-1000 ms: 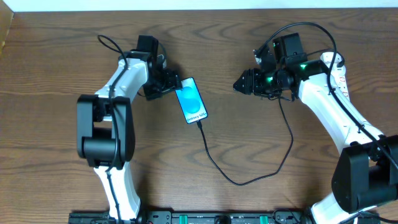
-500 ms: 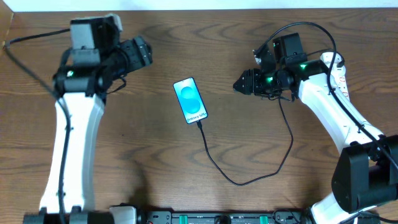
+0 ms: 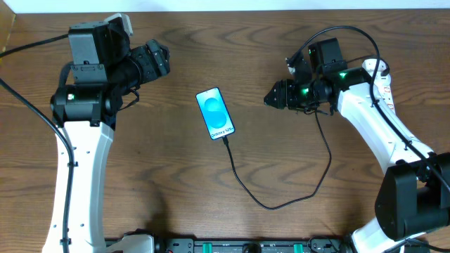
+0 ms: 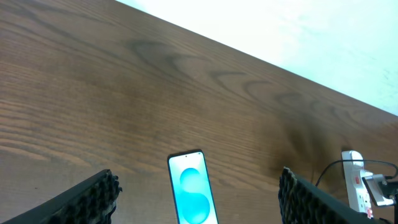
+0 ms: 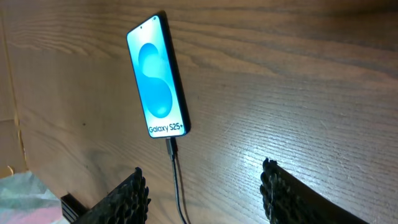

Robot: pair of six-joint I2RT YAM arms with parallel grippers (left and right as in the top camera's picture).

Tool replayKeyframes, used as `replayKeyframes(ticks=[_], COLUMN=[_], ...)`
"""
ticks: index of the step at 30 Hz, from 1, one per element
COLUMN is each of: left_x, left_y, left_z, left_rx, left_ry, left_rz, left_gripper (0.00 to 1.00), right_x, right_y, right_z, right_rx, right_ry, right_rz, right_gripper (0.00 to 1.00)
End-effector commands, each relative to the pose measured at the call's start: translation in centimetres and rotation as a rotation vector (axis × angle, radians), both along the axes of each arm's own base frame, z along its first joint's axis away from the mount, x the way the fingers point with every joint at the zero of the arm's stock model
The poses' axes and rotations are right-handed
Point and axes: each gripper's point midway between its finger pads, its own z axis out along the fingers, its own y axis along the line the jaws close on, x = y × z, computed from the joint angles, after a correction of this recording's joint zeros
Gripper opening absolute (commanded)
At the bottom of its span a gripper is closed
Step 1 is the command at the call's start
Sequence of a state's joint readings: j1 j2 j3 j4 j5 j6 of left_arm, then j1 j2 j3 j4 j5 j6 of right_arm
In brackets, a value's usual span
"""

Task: Plug charger to phone and switch on socket
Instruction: 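Move the right gripper over to the white power strip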

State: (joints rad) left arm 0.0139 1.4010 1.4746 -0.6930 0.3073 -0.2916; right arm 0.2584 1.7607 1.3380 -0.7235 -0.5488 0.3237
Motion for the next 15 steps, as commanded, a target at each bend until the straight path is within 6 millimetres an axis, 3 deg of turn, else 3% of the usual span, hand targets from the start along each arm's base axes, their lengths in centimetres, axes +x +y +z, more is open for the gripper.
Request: replayKeyframes(ticks=[1, 7, 12, 15], left_x=[-0.10, -0.10, -0.10, -0.10], left_y=[0.33, 0.33, 0.33, 0.33], left_z=[0.41, 0.41, 0.41, 0.41], left_rx=[0.010, 0.010, 0.010, 0.010], left_ry=[-0.010, -0.010, -0.010, -0.010], left_rz=[0.012, 0.012, 0.012, 0.012], left_gripper=[0.84, 0.84, 0.84, 0.84], right_x=[-0.14, -0.10, -0.05, -0.45], right_y=[0.22, 0.17, -0.09, -0.22], right_z=[-0.17, -0.19, -0.38, -0.56], right_rx=[-0.009, -0.018, -0.035, -0.041], right_ry=[-0.014, -0.031, -0.031, -0.011], right_rz=[0.041, 0.060, 0.053, 0.053], right_gripper=[0.58, 0.54, 0.22, 0.17])
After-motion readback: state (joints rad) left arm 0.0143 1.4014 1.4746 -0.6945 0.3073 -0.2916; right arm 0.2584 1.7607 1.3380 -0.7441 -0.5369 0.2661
